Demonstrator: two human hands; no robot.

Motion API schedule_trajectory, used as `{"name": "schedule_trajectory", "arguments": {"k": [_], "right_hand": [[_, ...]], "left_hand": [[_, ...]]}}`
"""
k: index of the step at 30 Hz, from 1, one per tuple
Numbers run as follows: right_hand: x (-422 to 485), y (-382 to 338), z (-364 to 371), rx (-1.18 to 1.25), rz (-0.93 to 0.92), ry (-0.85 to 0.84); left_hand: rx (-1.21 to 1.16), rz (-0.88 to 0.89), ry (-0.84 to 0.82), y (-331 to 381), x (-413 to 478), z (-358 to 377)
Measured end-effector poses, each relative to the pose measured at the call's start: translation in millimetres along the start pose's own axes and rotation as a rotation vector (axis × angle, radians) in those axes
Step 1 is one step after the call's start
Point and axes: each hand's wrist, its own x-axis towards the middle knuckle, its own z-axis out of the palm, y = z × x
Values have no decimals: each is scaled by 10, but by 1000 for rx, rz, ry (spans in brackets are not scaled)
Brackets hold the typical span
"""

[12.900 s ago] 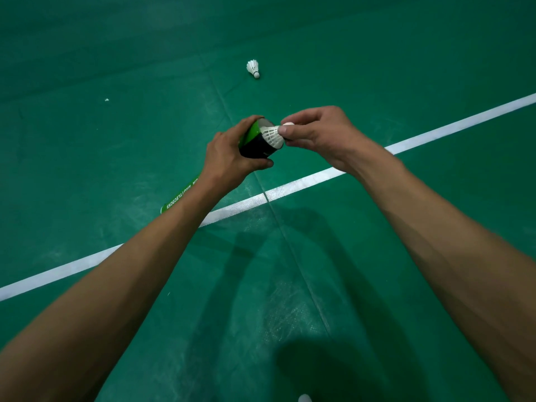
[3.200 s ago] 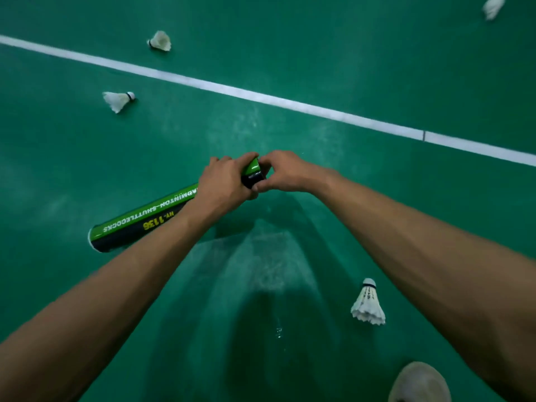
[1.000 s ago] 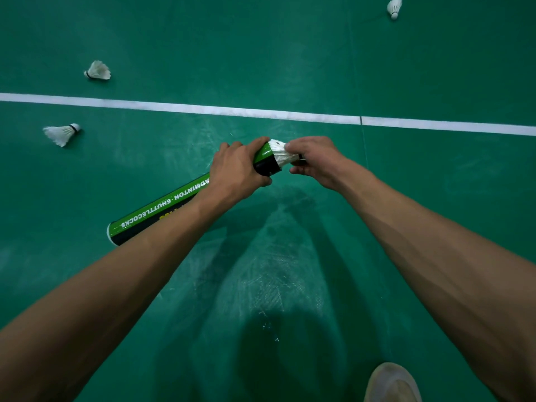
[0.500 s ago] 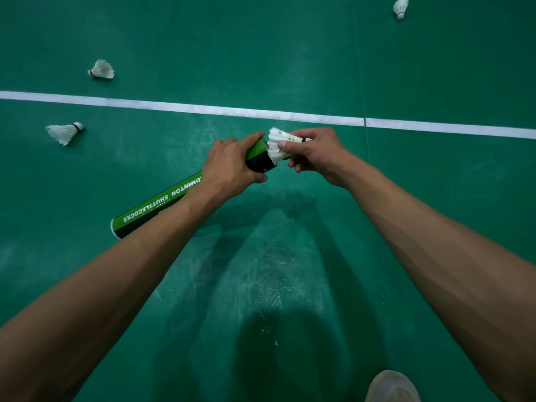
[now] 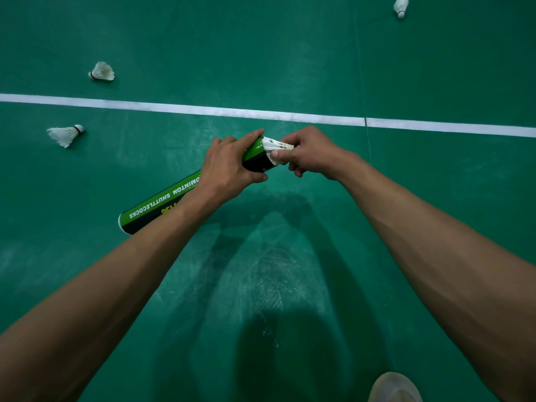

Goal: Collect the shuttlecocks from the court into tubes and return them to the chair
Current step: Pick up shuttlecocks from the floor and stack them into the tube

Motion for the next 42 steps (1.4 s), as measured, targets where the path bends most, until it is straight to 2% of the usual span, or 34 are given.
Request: {"name": "schedule_trajectory", "arguments": {"k": [8,16,27,33,36,42], "right_hand": [[-2,-204,-126,-335,-48,-90],[2,-316,-135,-489,-29,-215],[10,-519,-218,-626,94,-225],[-73,-639,-64,-759,7,-166],[-67,-621,-12,-651,-43,-96],[-90,-552,-41,-413,-75,12]], "left_hand": [[-25,7,-8,-29,-10,-59],[-32,108,-88,-29,-40,-64],[-21,151,-213,-63,44,-75],[-73,198,-186,-35,36,-119],[-180,215,-127,-44,76,-215],[-245,210,-125,-33,142,-300]]}}
